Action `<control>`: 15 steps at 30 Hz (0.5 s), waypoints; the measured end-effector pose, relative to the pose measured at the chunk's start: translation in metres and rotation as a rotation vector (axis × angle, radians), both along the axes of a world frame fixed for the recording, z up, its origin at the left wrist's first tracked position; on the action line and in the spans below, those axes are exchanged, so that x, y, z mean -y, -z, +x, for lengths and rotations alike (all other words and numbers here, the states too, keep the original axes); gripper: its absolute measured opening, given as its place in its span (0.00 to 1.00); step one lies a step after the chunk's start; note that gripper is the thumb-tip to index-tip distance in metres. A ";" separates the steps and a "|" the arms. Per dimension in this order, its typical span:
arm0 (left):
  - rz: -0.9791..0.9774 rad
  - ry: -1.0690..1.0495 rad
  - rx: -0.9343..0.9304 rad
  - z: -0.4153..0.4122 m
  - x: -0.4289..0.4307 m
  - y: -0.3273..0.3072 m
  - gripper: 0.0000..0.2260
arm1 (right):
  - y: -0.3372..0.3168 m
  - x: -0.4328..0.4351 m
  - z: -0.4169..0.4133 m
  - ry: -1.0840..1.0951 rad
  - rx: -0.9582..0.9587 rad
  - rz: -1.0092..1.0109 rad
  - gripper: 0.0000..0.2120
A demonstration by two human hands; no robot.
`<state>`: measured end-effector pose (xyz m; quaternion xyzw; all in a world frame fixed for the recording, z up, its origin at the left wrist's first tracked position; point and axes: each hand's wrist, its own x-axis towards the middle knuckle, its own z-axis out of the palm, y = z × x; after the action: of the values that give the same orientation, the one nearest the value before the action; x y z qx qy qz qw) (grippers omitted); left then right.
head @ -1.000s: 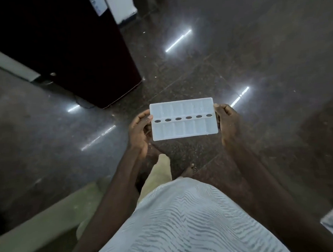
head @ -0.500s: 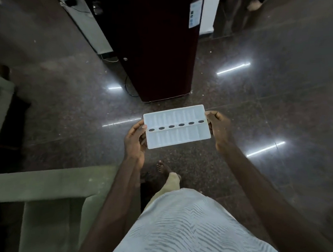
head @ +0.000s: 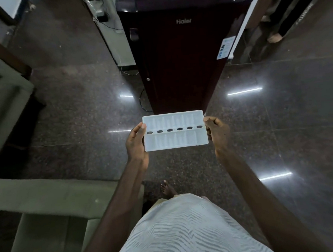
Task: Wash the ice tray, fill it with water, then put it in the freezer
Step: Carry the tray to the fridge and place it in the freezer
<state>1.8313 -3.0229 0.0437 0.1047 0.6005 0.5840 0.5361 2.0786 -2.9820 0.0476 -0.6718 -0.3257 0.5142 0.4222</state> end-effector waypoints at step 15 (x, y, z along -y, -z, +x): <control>-0.061 -0.195 -0.181 -0.023 -0.084 -0.002 0.06 | -0.022 -0.085 -0.036 -0.115 0.000 0.033 0.04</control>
<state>1.8087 -2.9393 0.0453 0.0816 0.6712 0.6030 0.4234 2.0427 -2.8970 0.0695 -0.6450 -0.3723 0.5319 0.4030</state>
